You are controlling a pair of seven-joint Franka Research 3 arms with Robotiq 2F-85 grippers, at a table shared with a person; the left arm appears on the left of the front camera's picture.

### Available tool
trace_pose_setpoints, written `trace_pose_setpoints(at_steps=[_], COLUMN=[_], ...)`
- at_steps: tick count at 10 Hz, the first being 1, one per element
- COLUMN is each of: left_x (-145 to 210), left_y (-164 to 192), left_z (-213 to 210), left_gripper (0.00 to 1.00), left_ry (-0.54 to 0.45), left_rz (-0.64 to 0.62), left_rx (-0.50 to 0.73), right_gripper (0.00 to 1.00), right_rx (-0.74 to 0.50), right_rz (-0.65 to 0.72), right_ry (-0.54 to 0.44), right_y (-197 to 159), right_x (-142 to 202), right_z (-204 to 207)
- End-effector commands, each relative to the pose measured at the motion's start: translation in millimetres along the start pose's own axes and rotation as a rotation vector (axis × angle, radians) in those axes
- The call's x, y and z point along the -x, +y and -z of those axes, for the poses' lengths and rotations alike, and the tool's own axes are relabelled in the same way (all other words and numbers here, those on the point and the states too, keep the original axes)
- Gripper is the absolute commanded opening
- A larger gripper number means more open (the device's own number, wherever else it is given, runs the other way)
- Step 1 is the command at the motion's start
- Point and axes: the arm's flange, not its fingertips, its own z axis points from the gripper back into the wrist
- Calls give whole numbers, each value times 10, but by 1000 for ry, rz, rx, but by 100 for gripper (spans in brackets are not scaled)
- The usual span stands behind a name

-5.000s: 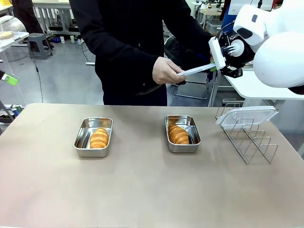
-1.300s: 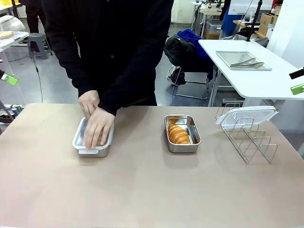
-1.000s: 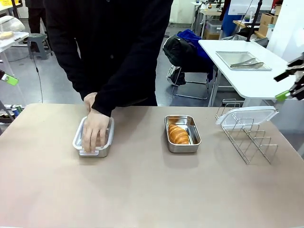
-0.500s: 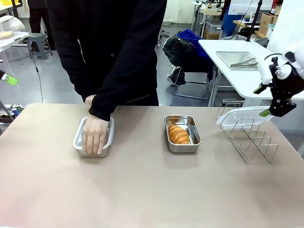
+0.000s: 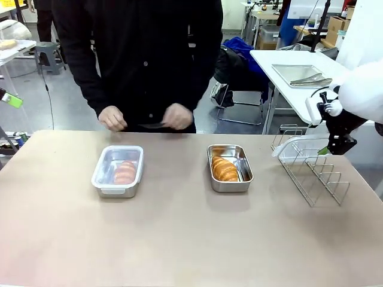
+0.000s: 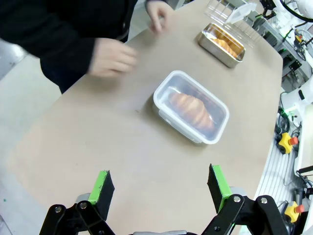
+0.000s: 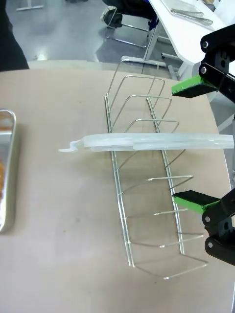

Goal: Place the bread in airtight containers.
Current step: Pick up one Airtight Container lid and hand it to the human.

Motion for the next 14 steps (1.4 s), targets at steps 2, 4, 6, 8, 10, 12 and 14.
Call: trace_pose_setpoints(at_steps=[2,4,6,8,10,12,14], left_x=[-8,-8,-8,-8,-8,-8,-8], left_y=[-35,-35,-35,-35,-35,-35,-35], left_z=[-3,-3,-3,-3,-3,-3,-3], left_gripper=[100,100,100,100,100,100,100], left_ry=[9,9,9,9,9,9,9], left_rz=[11,11,11,11,11,11,11], left_rx=[1,1,1,1,1,1,1], right_gripper=[40,0,0,0,0,0,9], right_rx=[7,7,4,-11,-36,-37,1], right_rz=[-10,-10,-6,4,0,-1,9], right_ry=[48,57,76,109,128,134,124], right_y=[-126,-150,-159,-164,-168,-190,-222], right_x=[-30,-32,-42,-48,-51,-66,-137], right_z=[5,-33,-45,-95,-117,-169,-496])
